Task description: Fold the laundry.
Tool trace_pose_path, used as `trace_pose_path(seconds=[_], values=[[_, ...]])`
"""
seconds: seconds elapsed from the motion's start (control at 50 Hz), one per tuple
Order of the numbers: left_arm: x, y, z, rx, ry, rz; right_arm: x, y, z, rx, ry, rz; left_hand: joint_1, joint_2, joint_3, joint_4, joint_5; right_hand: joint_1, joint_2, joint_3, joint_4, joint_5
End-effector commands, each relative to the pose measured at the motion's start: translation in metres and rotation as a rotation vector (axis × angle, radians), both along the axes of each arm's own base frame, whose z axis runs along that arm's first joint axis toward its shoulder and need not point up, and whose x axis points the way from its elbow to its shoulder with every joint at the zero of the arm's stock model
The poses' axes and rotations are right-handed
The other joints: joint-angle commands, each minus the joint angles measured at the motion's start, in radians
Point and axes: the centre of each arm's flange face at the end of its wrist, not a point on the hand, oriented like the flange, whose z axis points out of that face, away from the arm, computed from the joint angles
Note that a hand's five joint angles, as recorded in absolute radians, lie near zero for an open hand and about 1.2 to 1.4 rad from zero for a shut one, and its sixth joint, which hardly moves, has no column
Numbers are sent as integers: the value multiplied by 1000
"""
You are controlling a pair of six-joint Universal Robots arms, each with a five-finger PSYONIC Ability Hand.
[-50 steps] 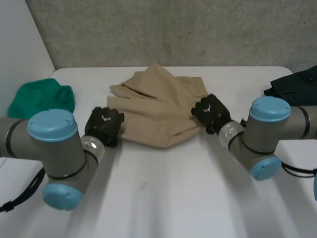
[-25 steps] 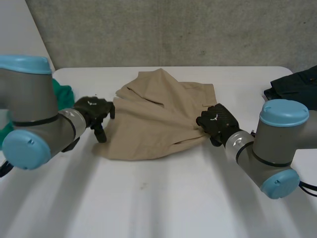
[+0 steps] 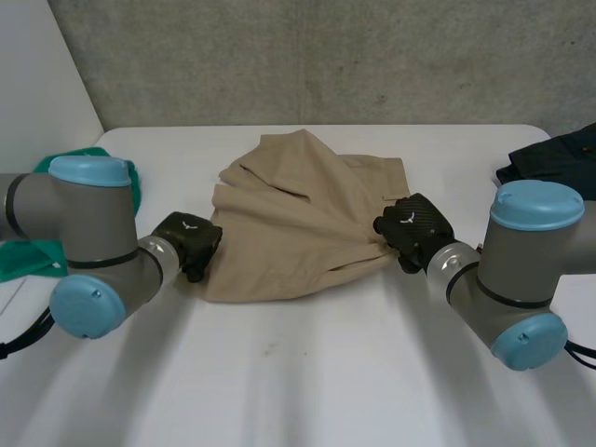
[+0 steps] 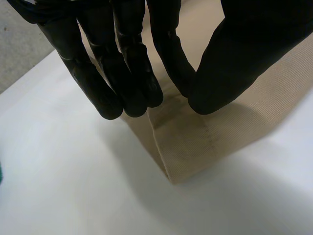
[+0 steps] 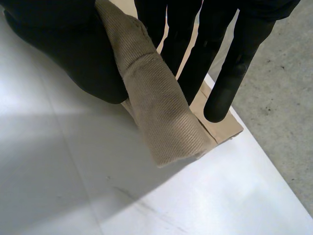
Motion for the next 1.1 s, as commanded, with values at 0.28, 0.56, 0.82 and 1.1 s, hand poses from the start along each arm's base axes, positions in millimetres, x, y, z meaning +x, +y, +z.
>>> trace_pose_path(seconds=[0.28,0.56,0.82,1.1], values=[[2,9,4,-93,15,-48,-1,18,7,140,78,66,-605,-625,-618,-625,-597,157,68,66,66,72],[8,-7,-21,-41,-21,-41,-4,14,7,137,74,46,-4,-23,-16,-24,5,163,74,72,72,78],[23,30,15,-33,-33,-36,-7,25,21,165,82,54,222,203,210,202,231,166,77,74,74,81],[61,163,45,192,-302,-170,-49,114,46,371,520,312,222,203,210,202,231,166,77,74,74,81]])
